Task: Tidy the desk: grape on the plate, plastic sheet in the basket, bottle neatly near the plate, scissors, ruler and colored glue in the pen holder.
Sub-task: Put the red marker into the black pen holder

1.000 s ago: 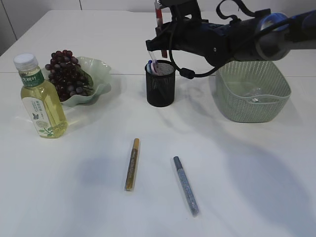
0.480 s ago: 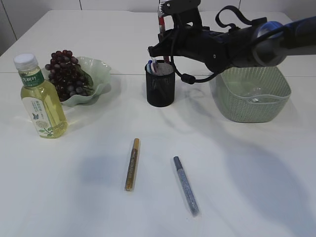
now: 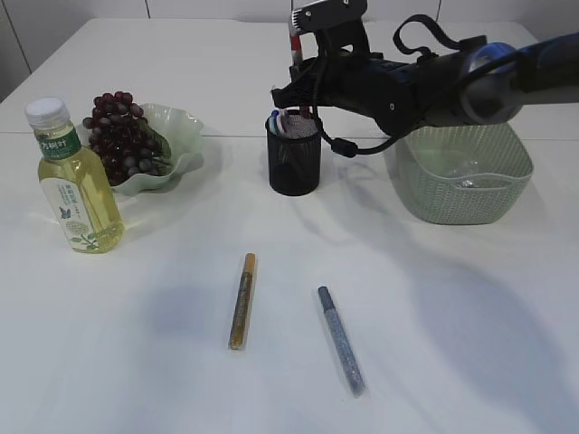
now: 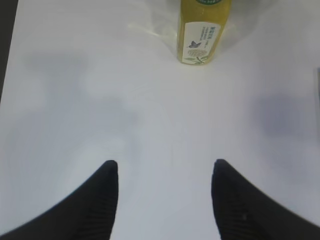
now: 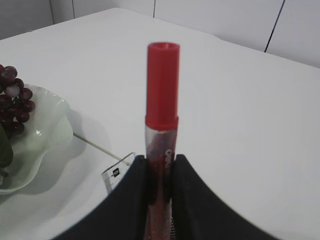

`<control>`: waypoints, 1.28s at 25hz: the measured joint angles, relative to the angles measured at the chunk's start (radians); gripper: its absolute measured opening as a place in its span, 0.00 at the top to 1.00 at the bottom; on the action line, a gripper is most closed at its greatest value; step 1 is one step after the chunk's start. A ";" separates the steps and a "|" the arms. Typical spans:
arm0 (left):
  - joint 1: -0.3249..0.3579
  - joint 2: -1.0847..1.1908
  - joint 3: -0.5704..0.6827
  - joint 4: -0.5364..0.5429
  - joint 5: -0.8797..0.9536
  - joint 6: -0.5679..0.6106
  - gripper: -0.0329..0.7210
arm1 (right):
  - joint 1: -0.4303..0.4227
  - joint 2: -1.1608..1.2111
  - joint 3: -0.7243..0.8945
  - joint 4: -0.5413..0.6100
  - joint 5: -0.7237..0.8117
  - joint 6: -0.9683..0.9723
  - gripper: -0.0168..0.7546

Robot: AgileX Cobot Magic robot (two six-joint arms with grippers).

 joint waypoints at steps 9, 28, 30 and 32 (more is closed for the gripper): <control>0.000 0.000 0.000 0.000 -0.002 0.000 0.38 | 0.000 0.007 0.000 0.000 0.039 0.036 0.62; 0.000 0.000 0.000 0.000 0.001 0.000 0.38 | 0.000 -0.149 -0.081 0.017 0.712 0.116 0.44; 0.000 0.000 0.000 0.000 0.004 0.000 0.38 | 0.000 -0.152 -0.114 0.045 0.897 0.118 0.45; 0.000 0.000 0.000 0.000 0.016 0.000 0.38 | 0.000 -0.152 -0.137 0.076 1.068 0.118 0.47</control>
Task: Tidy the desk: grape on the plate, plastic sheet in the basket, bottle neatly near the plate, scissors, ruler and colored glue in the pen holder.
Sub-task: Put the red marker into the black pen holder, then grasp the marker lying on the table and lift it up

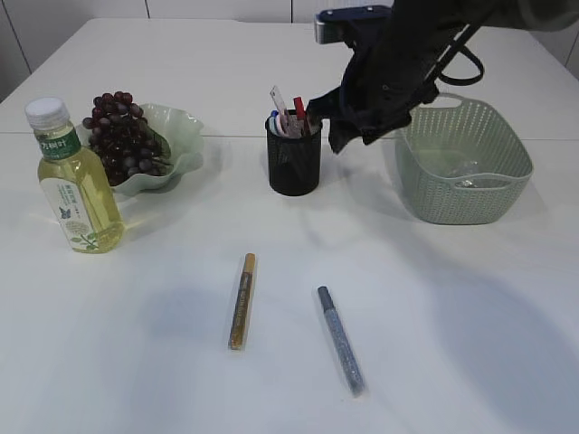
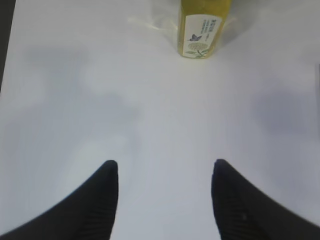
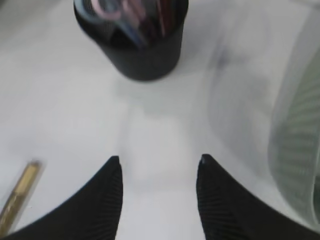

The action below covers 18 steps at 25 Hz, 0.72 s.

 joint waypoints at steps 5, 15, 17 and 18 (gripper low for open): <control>0.000 0.000 0.000 0.000 0.042 0.000 0.38 | 0.000 0.000 -0.031 0.026 0.281 0.000 0.52; 0.000 0.000 0.000 -0.010 0.147 0.000 0.38 | 0.000 0.000 -0.035 0.060 0.375 0.002 0.53; 0.000 0.000 0.000 -0.010 0.159 0.000 0.38 | 0.000 -0.001 -0.033 0.099 0.375 0.002 0.53; 0.000 0.000 0.000 -0.012 0.162 0.000 0.38 | 0.004 -0.006 -0.020 0.116 0.375 0.004 0.53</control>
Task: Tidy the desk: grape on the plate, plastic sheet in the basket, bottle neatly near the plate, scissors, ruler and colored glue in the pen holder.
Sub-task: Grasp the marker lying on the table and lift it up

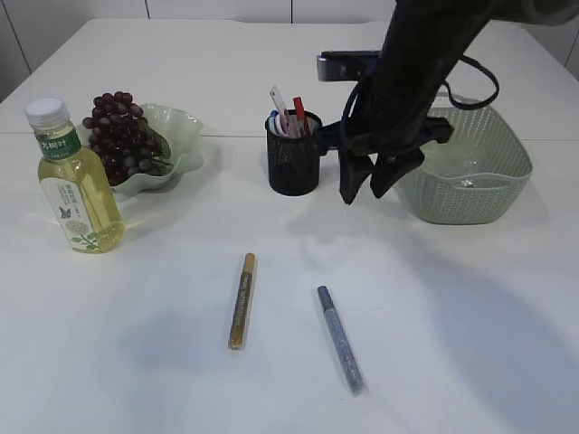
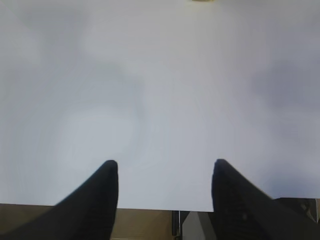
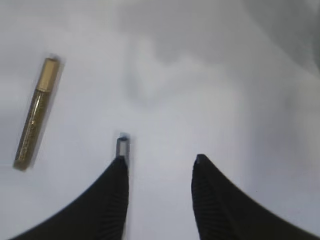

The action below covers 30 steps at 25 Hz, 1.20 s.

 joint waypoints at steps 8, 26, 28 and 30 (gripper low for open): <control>0.000 0.000 0.000 0.000 0.001 0.000 0.38 | 0.093 -0.103 0.277 0.033 0.000 0.093 0.53; 0.000 0.000 0.000 0.000 0.002 0.000 0.38 | 0.188 -0.079 0.347 -0.010 -0.136 0.210 0.53; 0.000 0.000 0.000 0.000 0.002 0.000 0.38 | 0.188 -0.065 0.347 -0.019 -0.164 0.212 0.53; 0.000 0.000 0.000 0.000 0.002 0.000 0.38 | 0.188 -0.049 0.347 -0.024 -0.180 0.212 0.54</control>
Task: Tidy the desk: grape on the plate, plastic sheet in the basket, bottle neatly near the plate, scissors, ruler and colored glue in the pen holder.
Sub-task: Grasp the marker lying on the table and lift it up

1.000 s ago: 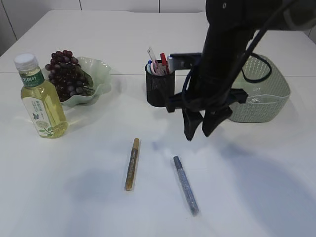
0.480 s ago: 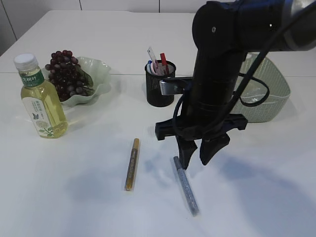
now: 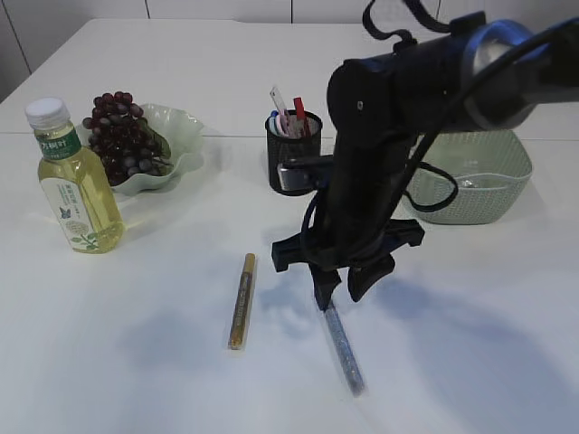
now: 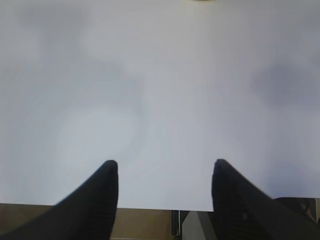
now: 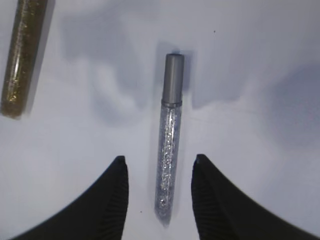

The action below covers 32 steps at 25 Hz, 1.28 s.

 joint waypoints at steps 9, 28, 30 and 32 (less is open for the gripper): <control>0.000 0.000 0.000 0.000 0.000 0.000 0.38 | 0.001 0.082 0.000 -0.002 -0.066 0.000 0.57; 0.000 0.000 0.000 0.002 0.000 0.000 0.38 | 0.001 0.126 -0.037 -0.051 -0.087 0.000 0.57; 0.000 0.000 0.000 0.002 0.000 0.000 0.38 | 0.001 0.126 -0.037 -0.051 -0.087 0.000 0.57; 0.000 0.000 0.000 0.002 0.000 0.000 0.38 | 0.001 0.126 -0.037 -0.051 -0.074 0.000 0.57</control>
